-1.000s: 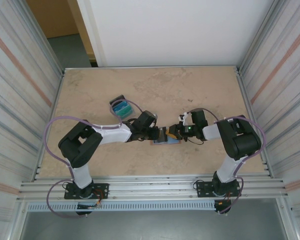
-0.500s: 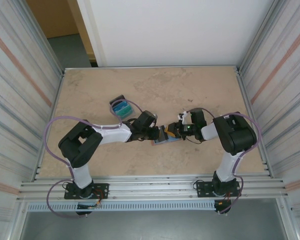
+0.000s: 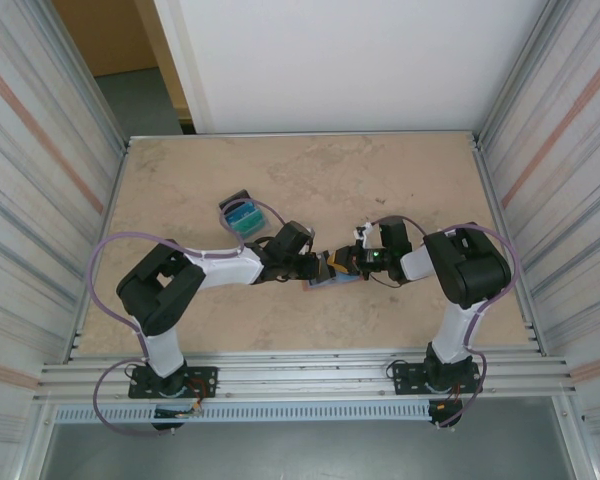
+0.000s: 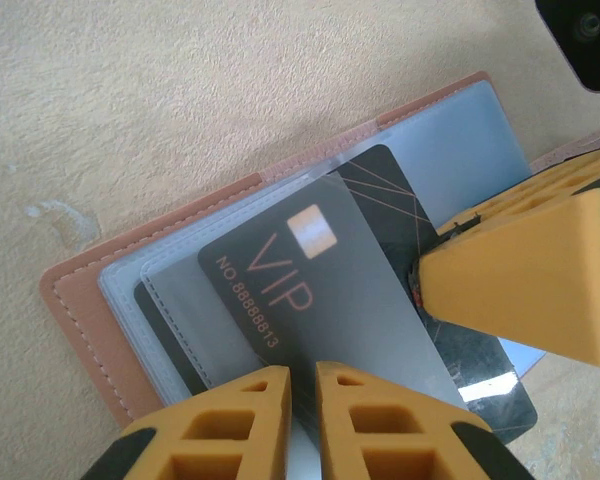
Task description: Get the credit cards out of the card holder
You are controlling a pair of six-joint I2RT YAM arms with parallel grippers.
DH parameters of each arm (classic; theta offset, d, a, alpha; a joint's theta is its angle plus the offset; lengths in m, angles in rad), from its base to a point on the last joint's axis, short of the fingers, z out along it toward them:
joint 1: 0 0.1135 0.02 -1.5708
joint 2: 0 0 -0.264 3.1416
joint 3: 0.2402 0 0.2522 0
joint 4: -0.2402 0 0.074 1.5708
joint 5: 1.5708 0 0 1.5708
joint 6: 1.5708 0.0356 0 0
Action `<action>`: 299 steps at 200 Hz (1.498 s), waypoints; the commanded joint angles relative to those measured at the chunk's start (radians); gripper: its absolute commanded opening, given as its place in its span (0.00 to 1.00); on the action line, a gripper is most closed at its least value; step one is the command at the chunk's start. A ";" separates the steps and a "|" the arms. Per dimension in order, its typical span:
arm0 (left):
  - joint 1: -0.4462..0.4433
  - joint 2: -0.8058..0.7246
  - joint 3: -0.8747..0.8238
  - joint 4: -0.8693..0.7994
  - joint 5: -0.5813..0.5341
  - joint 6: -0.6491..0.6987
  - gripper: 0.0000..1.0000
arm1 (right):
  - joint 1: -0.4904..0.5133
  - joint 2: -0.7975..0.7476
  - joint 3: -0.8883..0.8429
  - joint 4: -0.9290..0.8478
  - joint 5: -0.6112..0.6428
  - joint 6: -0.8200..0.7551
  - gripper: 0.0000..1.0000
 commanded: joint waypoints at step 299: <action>0.121 -0.529 0.037 -0.147 0.131 0.529 0.74 | 0.031 -0.763 0.173 -0.787 0.221 -0.735 0.00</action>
